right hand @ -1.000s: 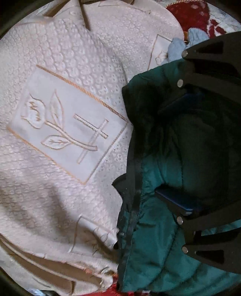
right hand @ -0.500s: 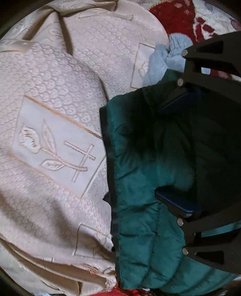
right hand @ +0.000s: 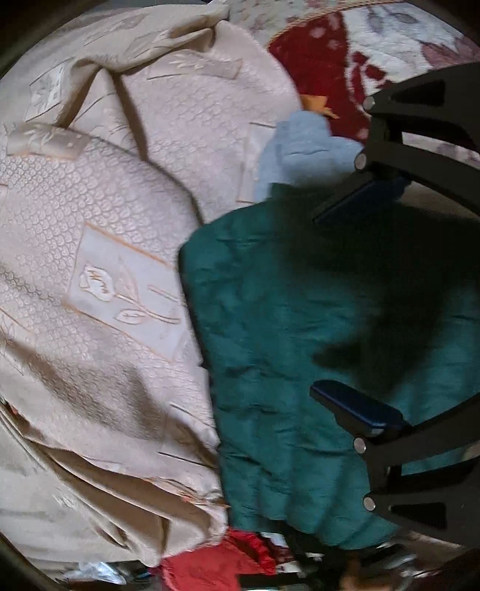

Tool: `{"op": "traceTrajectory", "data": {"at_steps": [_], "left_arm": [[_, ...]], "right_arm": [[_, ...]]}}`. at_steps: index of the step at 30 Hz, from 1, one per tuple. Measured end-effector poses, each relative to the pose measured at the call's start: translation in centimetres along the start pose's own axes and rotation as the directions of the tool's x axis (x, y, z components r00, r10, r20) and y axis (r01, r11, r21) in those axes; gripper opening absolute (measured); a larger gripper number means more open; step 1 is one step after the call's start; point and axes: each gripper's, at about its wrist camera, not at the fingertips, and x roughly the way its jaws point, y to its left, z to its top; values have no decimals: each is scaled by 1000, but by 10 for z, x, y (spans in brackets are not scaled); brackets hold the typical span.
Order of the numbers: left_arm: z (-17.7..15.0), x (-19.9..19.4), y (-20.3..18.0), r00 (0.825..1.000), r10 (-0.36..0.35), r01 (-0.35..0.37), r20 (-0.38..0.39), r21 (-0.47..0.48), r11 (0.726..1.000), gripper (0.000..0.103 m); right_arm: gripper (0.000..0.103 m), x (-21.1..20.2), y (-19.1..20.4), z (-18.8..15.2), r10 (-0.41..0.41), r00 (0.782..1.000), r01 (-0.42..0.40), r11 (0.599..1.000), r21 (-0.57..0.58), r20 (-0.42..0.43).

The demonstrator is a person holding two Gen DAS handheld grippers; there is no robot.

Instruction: Fold large clothes

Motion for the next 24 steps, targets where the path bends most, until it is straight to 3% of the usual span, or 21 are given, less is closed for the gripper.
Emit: {"op": "traceTrajectory", "data": {"at_steps": [3, 6, 9, 15, 24], "left_arm": [[-1, -4, -2, 1000, 4, -4, 7, 5, 1000, 61], [-2, -14, -1, 1000, 10, -10, -15, 21, 1000, 61], [-3, -31, 7, 1000, -19, 19, -18, 12, 1000, 61], [-16, -75, 19, 998, -35, 32, 53, 54, 998, 61], [-45, -115, 33, 997, -61, 59, 44, 45, 997, 61]], "right_arm": [[90, 23, -1, -19, -40, 997, 39, 999, -16, -71], [95, 40, -8, -23, -31, 992, 34, 999, 22, -121], [95, 28, -10, -18, -27, 993, 33, 998, 46, -119], [95, -12, -11, -27, 16, 996, -10, 997, 71, -82], [96, -56, -6, -47, 76, 994, -67, 991, 118, -75]]}}
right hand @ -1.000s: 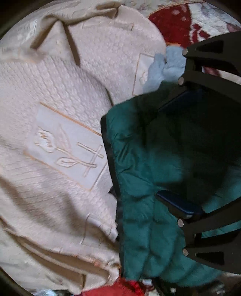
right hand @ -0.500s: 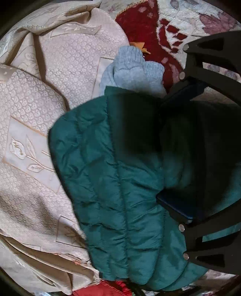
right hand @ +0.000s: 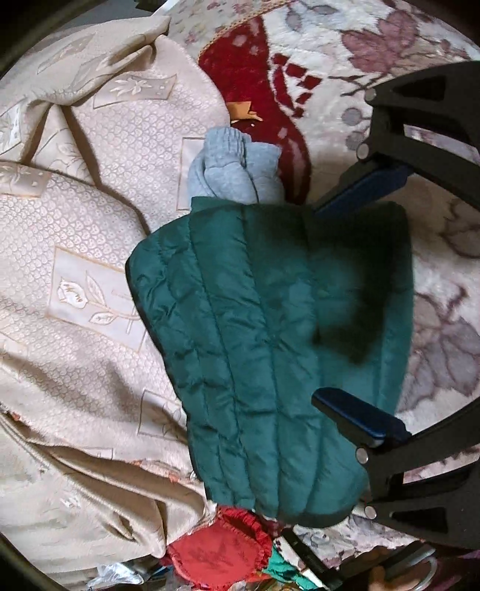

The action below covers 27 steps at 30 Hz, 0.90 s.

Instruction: Fold large clothes

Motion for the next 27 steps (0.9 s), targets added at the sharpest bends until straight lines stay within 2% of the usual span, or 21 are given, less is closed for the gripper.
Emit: {"op": "traceTrajectory", "data": {"at_steps": [6, 12, 17, 27], "left_arm": [[-11, 1, 2, 999, -21, 21, -31, -24, 999, 61], [-20, 22, 4, 997, -32, 27, -69, -76, 997, 61], [-19, 37, 7, 996, -46, 37, -75, -127, 991, 61], [-15, 51, -2, 997, -37, 29, -71, -108, 994, 63]], "right_arm": [[100, -7, 13, -9, 33, 999, -33, 999, -2, 12], [100, 13, 11, -17, 63, 997, -64, 998, 25, 54], [100, 27, 8, -22, 5, 996, 0, 999, -51, 86], [103, 47, 13, -14, -14, 996, 24, 994, -111, 89]]}}
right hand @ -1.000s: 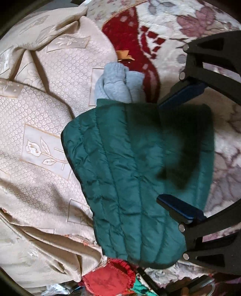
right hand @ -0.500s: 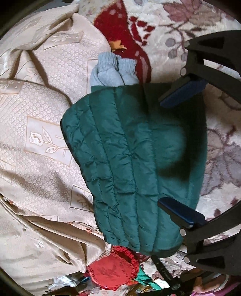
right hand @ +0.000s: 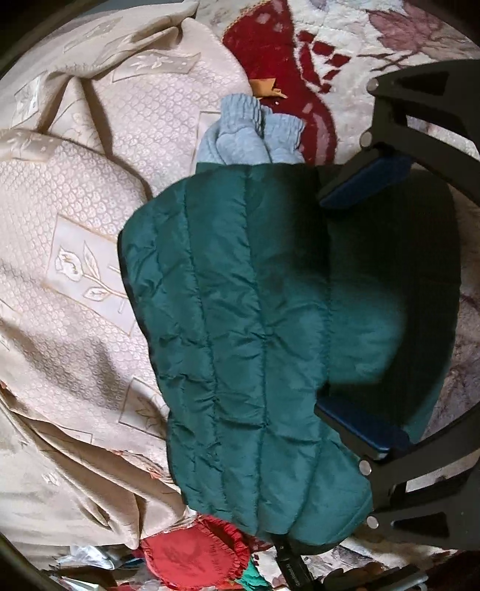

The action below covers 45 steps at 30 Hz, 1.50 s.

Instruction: Fold large clothes

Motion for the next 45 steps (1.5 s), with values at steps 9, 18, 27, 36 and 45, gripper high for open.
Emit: {"op": "traceTrajectory", "data": {"at_steps": [9, 18, 27, 36, 45], "left_arm": [[-1, 4, 3, 1000, -15, 15, -8, -26, 1000, 66], [-2, 9, 5, 1000, -23, 22, -16, -39, 999, 68], [1, 14, 4, 999, -34, 32, -29, -54, 998, 70], [10, 4, 9, 997, -80, 79, -8, -81, 994, 70], [12, 6, 4, 997, -82, 81, -17, -50, 995, 70]], "right_arm": [[103, -2, -4, -1, 17, 1000, -17, 999, 28, 4], [103, -3, -6, -6, 15, 1000, -15, 999, 45, 4], [103, -6, -4, -8, -9, 1000, 9, 999, 34, 8], [103, -13, -5, -8, -1, 1000, 1, 999, 46, 9], [103, -13, -7, -8, 4, 1000, -4, 999, 49, 9]]}}
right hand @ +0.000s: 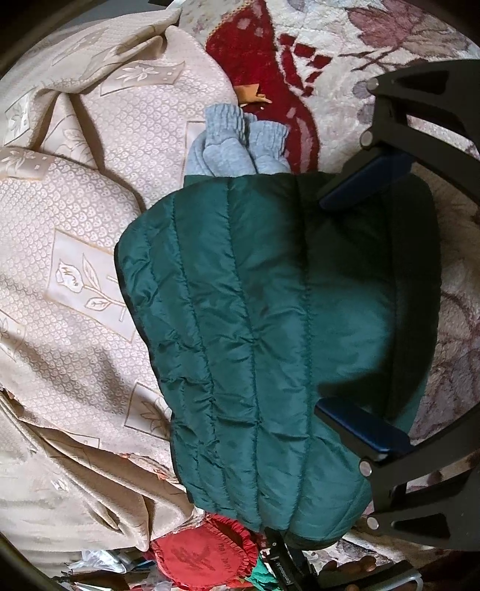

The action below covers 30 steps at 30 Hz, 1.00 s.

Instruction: Fold large clothes

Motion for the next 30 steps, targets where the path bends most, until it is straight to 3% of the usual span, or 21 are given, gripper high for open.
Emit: {"op": "traceTrajectory", "data": {"at_steps": [23, 30], "left_arm": [[2, 10, -3, 1000, -9, 9, -12, 8, 1000, 74], [2, 12, -4, 1000, -9, 9, -12, 8, 1000, 75]], "right_arm": [[103, -6, -8, 6, 7, 1000, -7, 1000, 21, 22], [103, 0, -42, 7, 14, 1000, -14, 987, 160, -2]]}}
